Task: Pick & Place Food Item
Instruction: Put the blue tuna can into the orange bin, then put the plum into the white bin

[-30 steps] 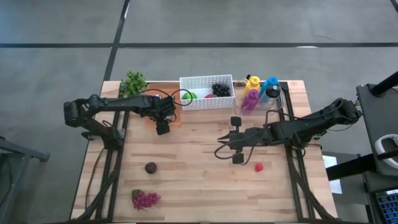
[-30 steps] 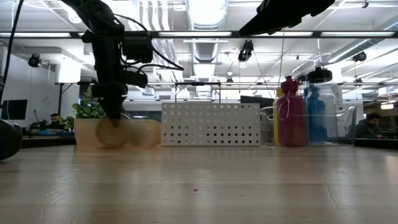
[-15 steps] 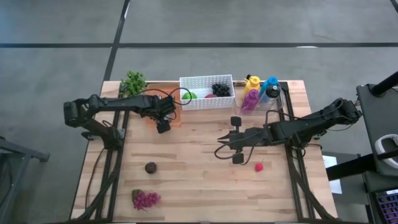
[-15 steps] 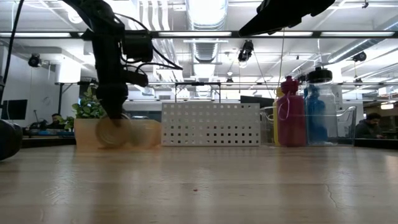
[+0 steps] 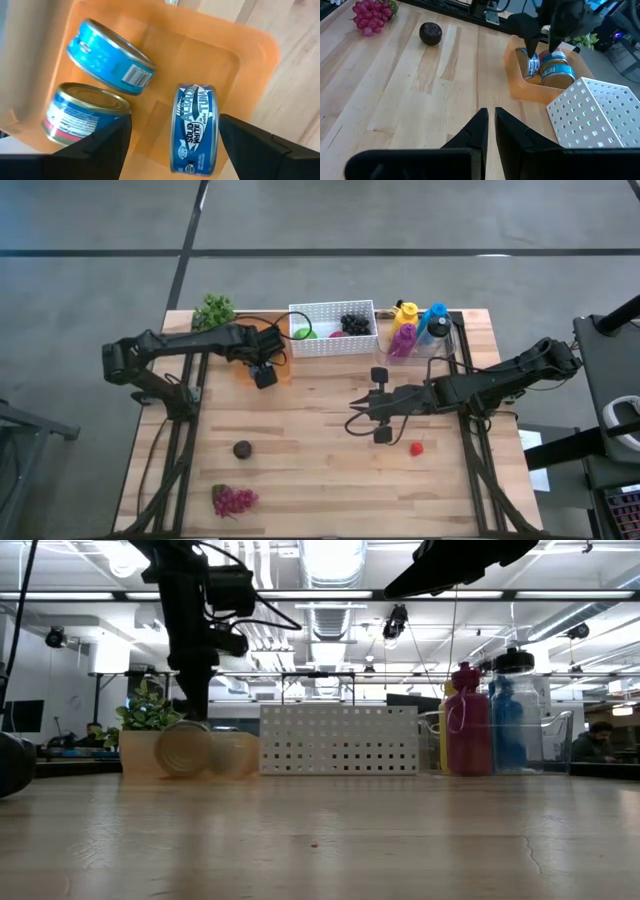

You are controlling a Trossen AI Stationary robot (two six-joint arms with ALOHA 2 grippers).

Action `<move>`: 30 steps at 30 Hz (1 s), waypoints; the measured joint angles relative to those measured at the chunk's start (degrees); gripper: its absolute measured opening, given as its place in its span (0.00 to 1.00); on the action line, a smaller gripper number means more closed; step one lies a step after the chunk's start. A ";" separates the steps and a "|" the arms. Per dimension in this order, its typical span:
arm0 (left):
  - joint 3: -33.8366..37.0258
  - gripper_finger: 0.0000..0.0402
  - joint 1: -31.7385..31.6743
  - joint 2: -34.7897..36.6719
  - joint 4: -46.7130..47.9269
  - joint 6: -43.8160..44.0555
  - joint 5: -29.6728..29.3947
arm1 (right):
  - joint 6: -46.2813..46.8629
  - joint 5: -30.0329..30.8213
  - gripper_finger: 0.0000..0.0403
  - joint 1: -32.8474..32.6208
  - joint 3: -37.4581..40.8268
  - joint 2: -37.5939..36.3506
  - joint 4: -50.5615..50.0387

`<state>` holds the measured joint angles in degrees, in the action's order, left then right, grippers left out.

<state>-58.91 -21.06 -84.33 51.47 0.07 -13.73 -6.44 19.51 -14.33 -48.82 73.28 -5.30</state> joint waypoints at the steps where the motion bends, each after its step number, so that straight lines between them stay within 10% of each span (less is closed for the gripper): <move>1: -0.64 0.75 0.00 0.02 0.63 0.14 -0.02 | 0.00 0.00 0.07 -0.02 0.00 0.00 0.01; 30: -20.77 0.75 3.88 4.74 13.74 6.73 -0.40 | 0.00 0.00 0.07 0.00 0.00 0.00 0.00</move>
<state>-79.68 -17.17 -79.60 65.21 6.80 -14.13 -6.44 19.51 -14.33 -48.82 73.28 -5.30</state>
